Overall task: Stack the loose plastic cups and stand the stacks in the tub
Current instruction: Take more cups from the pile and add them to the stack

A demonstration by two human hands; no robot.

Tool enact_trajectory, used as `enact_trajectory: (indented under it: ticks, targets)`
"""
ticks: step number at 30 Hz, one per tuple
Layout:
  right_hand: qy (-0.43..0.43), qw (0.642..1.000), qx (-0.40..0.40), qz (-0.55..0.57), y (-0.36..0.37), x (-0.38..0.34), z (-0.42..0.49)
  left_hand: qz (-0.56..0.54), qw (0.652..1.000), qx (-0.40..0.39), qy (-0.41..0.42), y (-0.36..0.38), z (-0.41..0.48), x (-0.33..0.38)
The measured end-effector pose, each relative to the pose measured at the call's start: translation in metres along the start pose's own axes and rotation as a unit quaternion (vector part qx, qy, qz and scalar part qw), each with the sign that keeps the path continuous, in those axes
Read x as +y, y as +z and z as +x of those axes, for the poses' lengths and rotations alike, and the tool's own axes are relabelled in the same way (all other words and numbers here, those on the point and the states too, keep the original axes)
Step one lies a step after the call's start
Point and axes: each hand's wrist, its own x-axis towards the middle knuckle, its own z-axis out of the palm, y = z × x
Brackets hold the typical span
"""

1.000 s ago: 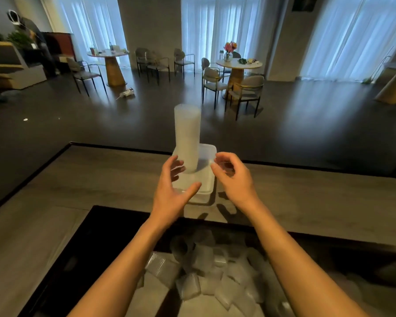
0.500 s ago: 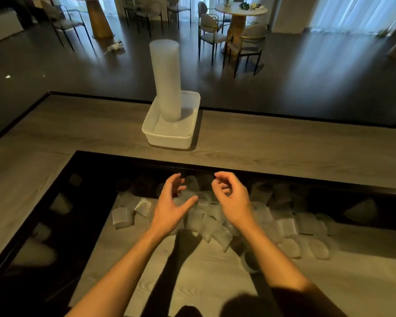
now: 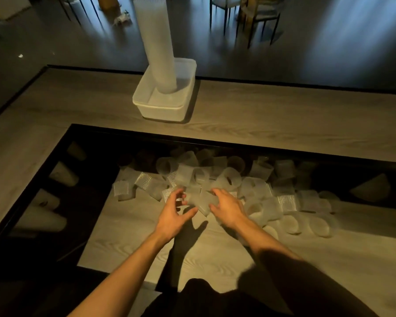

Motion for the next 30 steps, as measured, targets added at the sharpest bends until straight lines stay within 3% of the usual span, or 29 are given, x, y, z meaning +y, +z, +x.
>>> enact_trajectory:
  ticks: [5,8,12,14,16,18,20,22,25,30]
  targets:
    - [-0.027,0.999,0.024,0.017,-0.002,0.005,0.008,0.009,1.0,0.007,-0.003,0.01,-0.001,0.006]
    - [-0.036,0.991,0.051,0.116,-0.01,0.007,-0.004,0.009,1.0,-0.005,-0.008,0.02,-0.002,0.004]
    - [-0.013,0.938,-0.027,0.347,-0.023,0.018,-0.033,-0.013,0.997,-0.067,-0.037,0.039,-0.005,0.014]
    - [-0.009,0.91,-0.08,0.407,-0.026,0.03,-0.048,-0.021,0.994,-0.094,-0.052,0.05,-0.004,0.014]
    - [0.024,0.9,-0.079,0.428,-0.027,0.048,-0.062,-0.028,0.991,-0.116,-0.058,0.064,-0.004,0.012]
    - [0.071,0.914,0.011,0.4,-0.023,0.063,-0.075,-0.015,0.991,-0.12,-0.058,0.07,-0.005,0.005]
    - [0.082,0.955,0.101,0.268,-0.02,0.086,-0.089,-0.008,0.991,-0.122,-0.052,0.077,-0.008,-0.001]
    - [0.04,0.992,0.059,0.102,-0.013,0.103,-0.101,-0.007,0.991,-0.125,-0.052,0.084,-0.011,-0.005]
    - [-0.007,0.997,-0.066,-0.037,0.003,0.119,-0.109,0.024,0.99,-0.13,-0.052,0.094,-0.014,-0.008]
    - [0.019,0.998,-0.029,-0.055,0.012,0.126,-0.109,0.069,0.987,-0.14,-0.035,0.101,-0.019,-0.008]
